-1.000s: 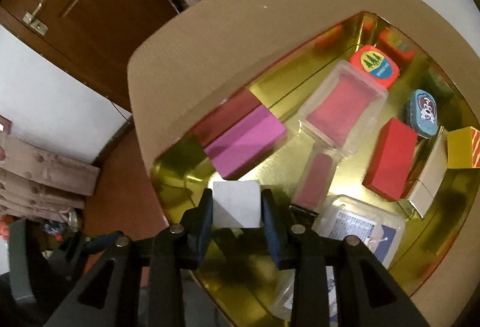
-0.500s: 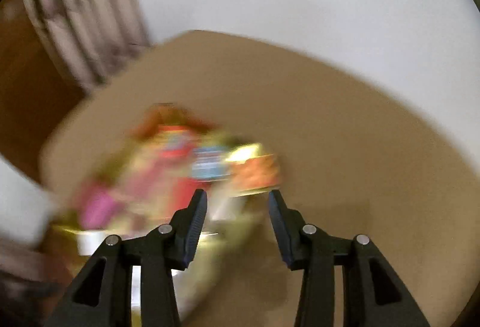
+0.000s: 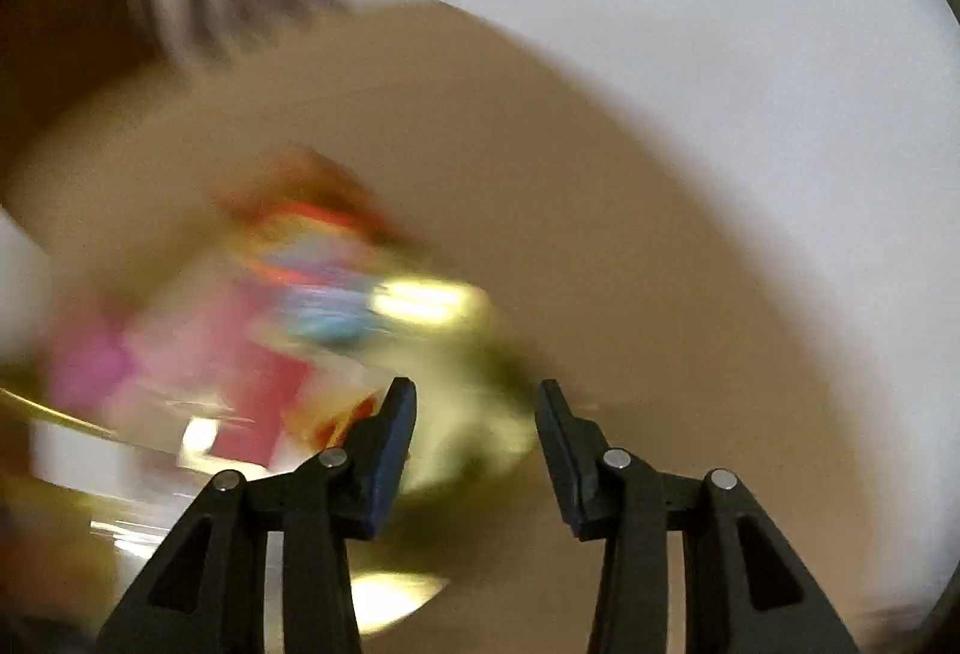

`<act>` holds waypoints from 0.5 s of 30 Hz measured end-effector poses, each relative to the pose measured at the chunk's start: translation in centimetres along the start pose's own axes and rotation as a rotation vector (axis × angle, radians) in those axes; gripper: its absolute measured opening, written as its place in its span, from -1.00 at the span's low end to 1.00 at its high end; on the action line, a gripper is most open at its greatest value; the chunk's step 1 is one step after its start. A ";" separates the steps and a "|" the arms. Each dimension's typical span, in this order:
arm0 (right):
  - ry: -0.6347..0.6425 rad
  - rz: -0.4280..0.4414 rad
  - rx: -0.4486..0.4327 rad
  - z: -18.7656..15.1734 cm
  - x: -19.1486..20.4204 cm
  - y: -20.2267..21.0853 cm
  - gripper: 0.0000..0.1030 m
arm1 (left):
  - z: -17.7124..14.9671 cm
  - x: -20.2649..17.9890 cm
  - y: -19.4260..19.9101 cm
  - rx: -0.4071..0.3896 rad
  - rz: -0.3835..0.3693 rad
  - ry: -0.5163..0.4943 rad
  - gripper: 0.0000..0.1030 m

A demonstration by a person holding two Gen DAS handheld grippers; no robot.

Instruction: Organize rigid objects

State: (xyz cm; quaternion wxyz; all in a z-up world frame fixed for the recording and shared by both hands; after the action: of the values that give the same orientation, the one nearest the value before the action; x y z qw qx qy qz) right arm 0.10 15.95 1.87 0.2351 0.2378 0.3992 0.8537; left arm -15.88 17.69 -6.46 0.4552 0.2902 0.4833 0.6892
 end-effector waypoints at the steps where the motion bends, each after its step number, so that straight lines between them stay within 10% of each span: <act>1: -0.087 0.039 -0.058 0.4 -0.7 1.3 -0.20 | 0.0 0.1 0.0 0.000 0.000 0.003 0.87; 3: -0.076 -0.119 -0.104 0.7 -1.9 2.9 -0.17 | 0.1 0.3 0.1 0.001 -0.004 0.008 0.87; 15: -0.137 0.116 -0.256 -6.0 0.7 8.3 -0.17 | 1.2 1.5 2.9 -0.080 -0.006 0.046 0.87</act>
State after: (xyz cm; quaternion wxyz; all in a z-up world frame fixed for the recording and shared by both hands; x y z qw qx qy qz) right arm -5.77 8.16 5.19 0.2403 0.2861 0.2558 0.8916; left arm -16.55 19.16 -3.36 0.4571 0.2545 0.4666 0.7132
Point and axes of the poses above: each gripper's, at about its wrist camera, not at the fingertips, and y roughly against the way its jaws point, x to its left, z to its top, the point moved 6 cm from there along -y, roughly the way its jaws point, and after that the axes turned 8 degrees about z, right-handed, at the moved point
